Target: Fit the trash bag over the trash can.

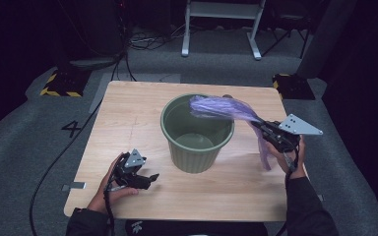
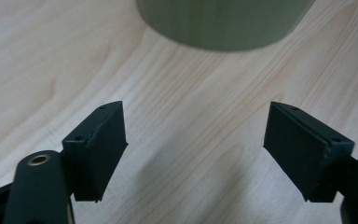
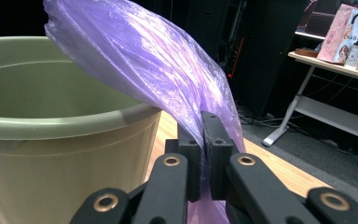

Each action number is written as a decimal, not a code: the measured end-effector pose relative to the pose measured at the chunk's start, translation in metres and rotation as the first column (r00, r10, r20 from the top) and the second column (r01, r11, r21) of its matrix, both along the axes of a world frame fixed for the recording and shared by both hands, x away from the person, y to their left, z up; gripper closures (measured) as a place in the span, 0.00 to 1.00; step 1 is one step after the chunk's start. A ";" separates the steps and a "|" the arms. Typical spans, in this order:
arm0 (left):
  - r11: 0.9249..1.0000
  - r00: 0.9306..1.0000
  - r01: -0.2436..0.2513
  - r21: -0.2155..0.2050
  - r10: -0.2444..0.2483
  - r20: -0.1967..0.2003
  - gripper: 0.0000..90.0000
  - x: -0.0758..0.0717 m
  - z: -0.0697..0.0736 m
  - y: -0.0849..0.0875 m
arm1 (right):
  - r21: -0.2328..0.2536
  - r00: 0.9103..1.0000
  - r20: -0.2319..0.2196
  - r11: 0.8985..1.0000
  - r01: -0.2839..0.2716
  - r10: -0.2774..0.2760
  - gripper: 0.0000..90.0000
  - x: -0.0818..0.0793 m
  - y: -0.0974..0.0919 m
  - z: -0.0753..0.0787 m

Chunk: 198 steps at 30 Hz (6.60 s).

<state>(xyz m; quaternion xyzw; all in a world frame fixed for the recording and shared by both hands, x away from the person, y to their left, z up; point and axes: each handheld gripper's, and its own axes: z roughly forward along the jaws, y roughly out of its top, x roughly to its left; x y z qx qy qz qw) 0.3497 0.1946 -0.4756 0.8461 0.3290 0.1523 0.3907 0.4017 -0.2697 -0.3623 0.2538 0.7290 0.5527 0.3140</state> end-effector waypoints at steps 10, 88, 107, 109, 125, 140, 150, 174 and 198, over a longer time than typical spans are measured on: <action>0.998 0.991 0.037 -0.059 -0.029 0.128 0.17 -0.014 0.041 0.000 | -0.013 1.000 0.015 1.000 0.002 -0.002 0.99 -0.001 0.000 0.003; 0.950 0.916 0.310 0.033 -0.308 0.256 0.55 0.056 0.175 -0.101 | -0.197 0.993 0.090 0.979 -0.058 0.077 0.98 -0.016 0.044 0.024; 0.935 0.905 0.333 0.122 -0.354 0.235 0.57 0.054 0.167 -0.132 | -0.271 0.982 0.113 0.956 -0.113 0.148 0.95 -0.028 0.070 0.034; 0.939 0.903 0.304 0.159 -0.337 0.265 0.68 0.054 0.167 -0.134 | -0.274 0.982 0.115 0.955 -0.115 0.151 0.94 -0.029 0.071 0.034; 0.946 0.897 0.306 0.104 -0.323 0.302 0.99 0.055 0.163 -0.122 | -0.209 0.985 0.059 0.967 -0.146 0.162 0.56 -0.035 0.063 0.033; 0.957 0.911 0.286 0.051 -0.288 0.295 0.99 0.058 0.158 -0.102 | -0.222 0.994 -0.032 0.969 -0.107 0.103 0.46 -0.040 0.026 0.007; 0.957 0.914 0.288 0.035 -0.285 0.290 0.99 0.058 0.157 -0.100 | -0.273 0.996 -0.041 0.958 -0.092 0.084 0.88 -0.032 0.015 -0.011; 0.955 0.919 0.296 -0.024 -0.278 0.280 0.33 0.050 0.160 -0.115 | -0.216 0.997 0.070 0.976 -0.010 0.025 0.98 -0.037 0.020 0.021; 0.931 0.877 0.354 0.092 -0.364 0.313 0.98 0.027 0.159 -0.138 | -0.260 0.979 0.120 0.957 -0.126 0.162 0.60 -0.060 0.065 0.042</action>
